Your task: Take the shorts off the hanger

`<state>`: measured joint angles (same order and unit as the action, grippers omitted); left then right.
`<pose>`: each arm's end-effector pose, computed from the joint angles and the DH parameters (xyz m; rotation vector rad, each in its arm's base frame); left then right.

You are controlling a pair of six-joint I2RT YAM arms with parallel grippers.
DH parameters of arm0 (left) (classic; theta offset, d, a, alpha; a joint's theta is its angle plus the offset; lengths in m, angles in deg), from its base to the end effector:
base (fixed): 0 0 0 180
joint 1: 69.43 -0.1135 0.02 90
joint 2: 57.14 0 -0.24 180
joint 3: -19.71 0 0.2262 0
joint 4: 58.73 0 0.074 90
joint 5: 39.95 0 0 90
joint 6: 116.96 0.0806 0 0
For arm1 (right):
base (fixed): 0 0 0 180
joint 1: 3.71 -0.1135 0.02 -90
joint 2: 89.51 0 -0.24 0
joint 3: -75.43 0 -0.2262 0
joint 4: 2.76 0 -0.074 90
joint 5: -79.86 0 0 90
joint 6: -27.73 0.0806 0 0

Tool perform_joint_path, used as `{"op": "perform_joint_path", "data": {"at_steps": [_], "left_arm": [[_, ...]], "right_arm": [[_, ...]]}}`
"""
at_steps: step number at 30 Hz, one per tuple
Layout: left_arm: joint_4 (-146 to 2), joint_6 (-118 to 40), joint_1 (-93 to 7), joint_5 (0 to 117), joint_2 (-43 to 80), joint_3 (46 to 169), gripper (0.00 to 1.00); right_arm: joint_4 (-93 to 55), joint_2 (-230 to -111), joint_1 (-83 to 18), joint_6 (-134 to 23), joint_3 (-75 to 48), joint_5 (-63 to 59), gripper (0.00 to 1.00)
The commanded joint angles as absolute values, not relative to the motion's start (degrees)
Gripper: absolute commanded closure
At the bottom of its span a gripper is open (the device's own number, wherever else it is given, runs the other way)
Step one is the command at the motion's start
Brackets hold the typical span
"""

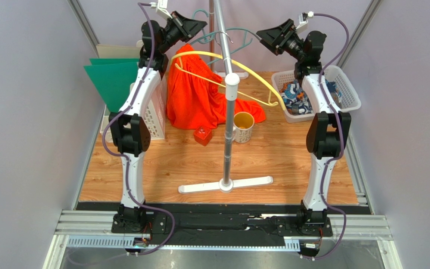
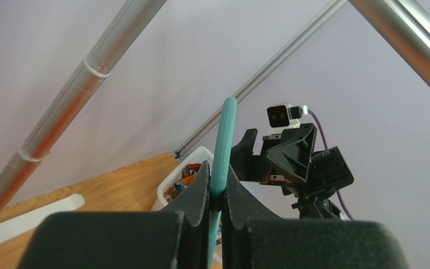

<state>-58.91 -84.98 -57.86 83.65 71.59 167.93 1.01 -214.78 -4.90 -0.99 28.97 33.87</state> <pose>0.4971 -0.1473 0.4229 -0.0041 1.4272 -1.3822 0.5102 0.0666 0.3695 0.0967 1.5777 1.3949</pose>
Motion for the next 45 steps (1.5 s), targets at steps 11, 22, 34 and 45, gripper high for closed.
{"op": "perform_joint_path", "data": {"at_steps": [11, 22, 34, 45], "left_arm": [[-56.1, -89.1, -58.1, 85.8, 71.9, 172.1, 1.0], [-58.1, -89.2, -58.1, 86.6, 71.9, 172.4, 1.0], [-59.8, -90.1, -58.1, 86.5, 71.9, 173.6, 1.0], [-67.9, -88.2, -58.1, 83.4, 70.7, 173.7, 0.76]], "right_arm": [[7.9, -210.1, -10.2, -5.7, 18.1, 30.3, 0.24], [22.5, -212.3, -15.0, 1.1, 15.1, 22.8, 0.46], [37.0, -216.2, -19.6, 10.2, 11.2, 8.7, 0.74], [51.9, -218.1, -19.6, 12.7, 6.3, 3.8, 1.0]]}}
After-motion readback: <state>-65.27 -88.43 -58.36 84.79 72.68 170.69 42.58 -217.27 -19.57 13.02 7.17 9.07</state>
